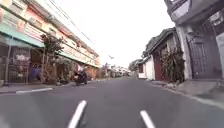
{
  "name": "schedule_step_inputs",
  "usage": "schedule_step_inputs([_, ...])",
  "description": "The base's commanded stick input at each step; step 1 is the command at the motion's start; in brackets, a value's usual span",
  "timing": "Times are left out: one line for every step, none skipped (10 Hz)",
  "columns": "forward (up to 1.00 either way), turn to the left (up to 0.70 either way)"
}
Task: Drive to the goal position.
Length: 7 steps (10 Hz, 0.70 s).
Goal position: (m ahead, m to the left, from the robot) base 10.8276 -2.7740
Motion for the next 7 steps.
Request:
schedule_step_inputs([1.00, 0.00])
schedule_step_inputs([1.00, 0.00])
schedule_step_inputs([1.00, 0.00])
schedule_step_inputs([1.00, 0.00])
schedule_step_inputs([1.00, 0.00])
schedule_step_inputs([1.00, 0.00])
schedule_step_inputs([1.00, 0.00])
